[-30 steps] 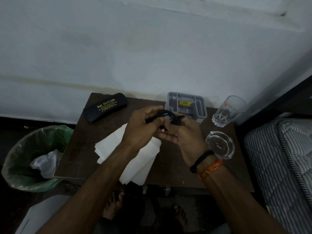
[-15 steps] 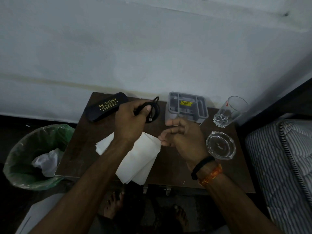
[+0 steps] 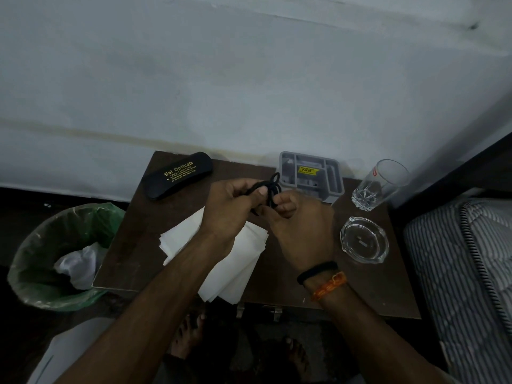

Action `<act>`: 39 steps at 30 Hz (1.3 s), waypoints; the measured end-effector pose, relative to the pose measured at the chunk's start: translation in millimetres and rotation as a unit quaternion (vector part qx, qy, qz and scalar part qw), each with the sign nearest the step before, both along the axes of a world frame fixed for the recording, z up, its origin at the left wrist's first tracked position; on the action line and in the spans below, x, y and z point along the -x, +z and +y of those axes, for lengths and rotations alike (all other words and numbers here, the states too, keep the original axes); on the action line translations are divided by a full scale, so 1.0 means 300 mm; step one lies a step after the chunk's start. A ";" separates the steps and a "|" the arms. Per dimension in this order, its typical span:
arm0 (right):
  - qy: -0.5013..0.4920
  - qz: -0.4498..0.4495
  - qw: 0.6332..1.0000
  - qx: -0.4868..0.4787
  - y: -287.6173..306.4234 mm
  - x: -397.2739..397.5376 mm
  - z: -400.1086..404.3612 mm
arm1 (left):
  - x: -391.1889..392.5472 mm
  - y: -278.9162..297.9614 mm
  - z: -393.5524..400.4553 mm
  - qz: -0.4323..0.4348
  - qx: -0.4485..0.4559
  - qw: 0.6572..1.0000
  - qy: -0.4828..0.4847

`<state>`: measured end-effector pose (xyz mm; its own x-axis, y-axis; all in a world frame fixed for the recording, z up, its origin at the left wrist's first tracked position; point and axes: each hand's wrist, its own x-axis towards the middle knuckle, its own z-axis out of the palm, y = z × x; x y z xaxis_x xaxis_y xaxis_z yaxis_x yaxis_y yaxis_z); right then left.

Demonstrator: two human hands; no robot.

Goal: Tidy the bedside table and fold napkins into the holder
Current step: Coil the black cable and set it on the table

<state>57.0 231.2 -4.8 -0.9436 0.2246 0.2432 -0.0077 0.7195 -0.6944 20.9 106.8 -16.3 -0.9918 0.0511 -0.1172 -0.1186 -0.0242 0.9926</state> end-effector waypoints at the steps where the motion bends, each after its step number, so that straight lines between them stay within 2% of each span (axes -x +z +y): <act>1: -0.004 -0.004 1.000 0.007 0.000 0.004 0.001 | 0.000 -0.002 0.002 0.002 0.002 1.000 -0.002; 7: -0.004 -0.075 0.989 0.127 0.009 0.023 0.020 | 0.006 0.002 -0.010 0.014 0.008 0.999 0.035; 14: 0.026 -0.102 0.971 0.213 0.043 0.010 0.012 | 0.026 0.008 -0.030 -0.036 -0.073 0.992 0.096; 17: 0.033 -0.114 0.972 0.201 0.031 0.012 0.015 | 0.021 0.000 -0.024 -0.032 -0.056 0.995 0.078; 22: 0.071 -0.195 0.954 0.217 0.010 0.005 0.022 | 0.013 -0.022 -0.003 -0.008 0.044 0.998 0.052; 25: 0.052 -0.197 0.951 0.232 0.002 0.013 0.026 | 0.010 -0.024 0.002 -0.014 0.037 0.998 0.040; 27: 0.037 -0.222 0.916 0.331 0.001 0.023 0.034 | 0.010 -0.021 -0.002 -0.024 0.020 0.999 0.034; 29: 0.046 -0.269 0.847 0.455 0.005 0.030 0.046 | 0.007 -0.018 -0.004 -0.030 0.009 0.999 0.025; 30: 0.060 -0.286 0.824 0.486 0.007 0.032 0.051 | 0.006 -0.018 -0.004 -0.029 0.012 0.999 0.021; 31: 0.079 -0.296 0.814 0.493 0.006 0.035 0.056 | 0.004 -0.019 -0.004 -0.026 0.021 0.999 0.018; 33: 0.108 -0.299 0.823 0.470 0.001 0.039 0.056 | 0.000 -0.021 -0.003 -0.017 0.057 0.998 0.014; 36: 0.091 -0.304 0.835 0.449 -0.023 0.042 0.045 | 0.000 -0.031 -0.009 0.012 0.193 0.981 0.005; 39: 0.054 -0.326 0.831 0.447 -0.048 0.055 0.039 | 0.009 -0.040 -0.028 -0.004 0.302 0.952 -0.039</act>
